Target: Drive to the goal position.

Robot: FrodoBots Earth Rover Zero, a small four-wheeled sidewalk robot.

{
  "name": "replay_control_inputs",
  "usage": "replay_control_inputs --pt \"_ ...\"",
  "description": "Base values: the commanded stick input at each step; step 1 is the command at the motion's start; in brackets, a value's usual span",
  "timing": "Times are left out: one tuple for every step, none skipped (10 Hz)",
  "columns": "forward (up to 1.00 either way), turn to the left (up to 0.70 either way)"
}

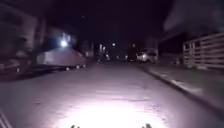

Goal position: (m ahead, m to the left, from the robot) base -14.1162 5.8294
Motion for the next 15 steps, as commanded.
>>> replay_control_inputs --pt "0.00 0.85" --pt "0.00 0.85" --pt "0.00 0.85" --pt "0.00 0.85" --pt "0.00 0.85" --pt "0.00 0.85" --pt "0.00 0.85" --pt "0.00 0.85" --pt "0.00 0.85" --pt "0.00 0.85" --pt "0.00 0.85" --pt "0.00 0.85" --pt "0.00 0.85" --pt "0.00 0.85" --pt "0.00 0.85"
